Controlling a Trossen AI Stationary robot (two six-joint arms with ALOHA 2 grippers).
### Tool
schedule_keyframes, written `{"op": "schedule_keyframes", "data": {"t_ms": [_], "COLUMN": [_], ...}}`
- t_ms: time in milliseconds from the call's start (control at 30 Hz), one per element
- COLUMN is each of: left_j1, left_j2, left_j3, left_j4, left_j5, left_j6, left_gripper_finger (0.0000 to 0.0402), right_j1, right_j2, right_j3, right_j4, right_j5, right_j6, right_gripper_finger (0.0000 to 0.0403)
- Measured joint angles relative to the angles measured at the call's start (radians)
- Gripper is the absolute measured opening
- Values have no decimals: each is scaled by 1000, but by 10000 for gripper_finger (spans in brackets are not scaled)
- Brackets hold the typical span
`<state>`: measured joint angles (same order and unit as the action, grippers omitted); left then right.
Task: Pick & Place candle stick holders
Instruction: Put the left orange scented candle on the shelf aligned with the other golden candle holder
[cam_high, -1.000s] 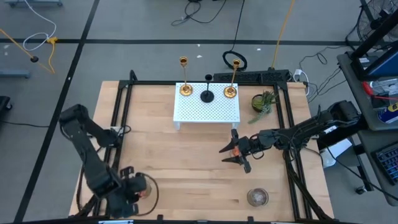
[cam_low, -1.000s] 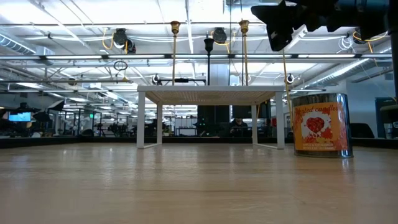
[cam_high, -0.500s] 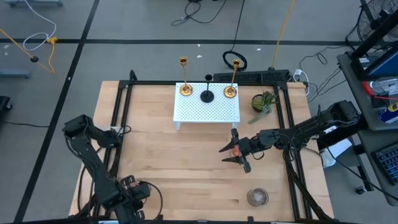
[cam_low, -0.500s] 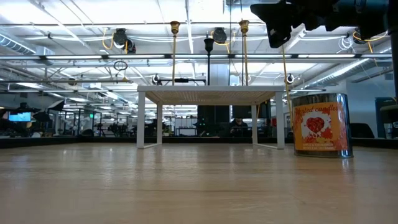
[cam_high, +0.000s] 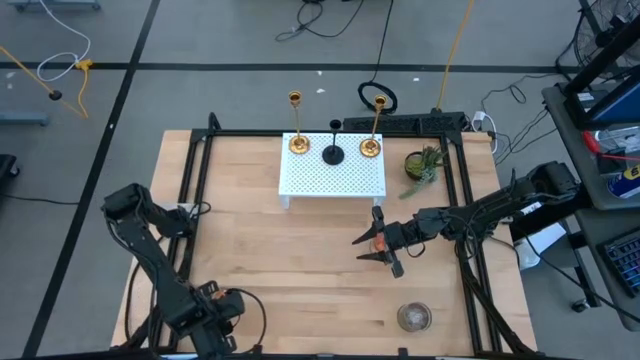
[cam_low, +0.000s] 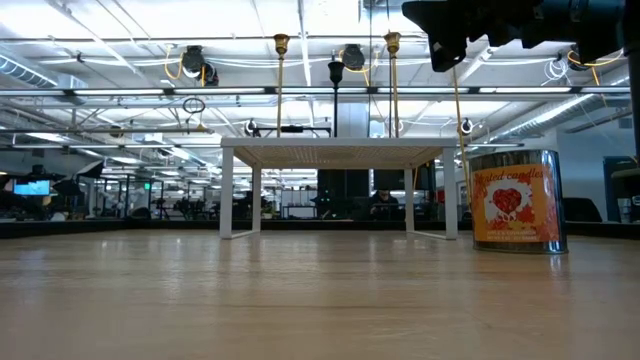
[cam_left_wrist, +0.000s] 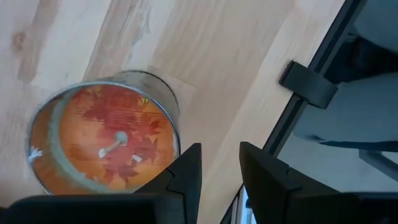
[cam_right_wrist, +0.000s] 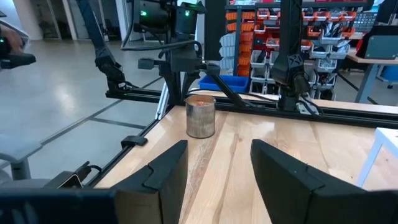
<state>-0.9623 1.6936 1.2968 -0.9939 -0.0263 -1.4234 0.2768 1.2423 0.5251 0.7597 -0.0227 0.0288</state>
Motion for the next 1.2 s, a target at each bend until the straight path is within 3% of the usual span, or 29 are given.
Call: {"op": "schedule_keyframes", "data": {"t_ms": [400, 1200], "left_j1": [0, 33], "left_j2": [0, -5], "left_j3": [0, 0], "left_j4": [-92, -236], "left_j5": [57, -1], "left_j6": [12, 221], "left_gripper_finger": [113, 113], "right_j1": [0, 0], "right_j2": [0, 0], "right_j3": [0, 0], "right_j4": [18, 90], "right_j5": [0, 0], "right_j6": [0, 11], "right_gripper_finger": [173, 173]}}
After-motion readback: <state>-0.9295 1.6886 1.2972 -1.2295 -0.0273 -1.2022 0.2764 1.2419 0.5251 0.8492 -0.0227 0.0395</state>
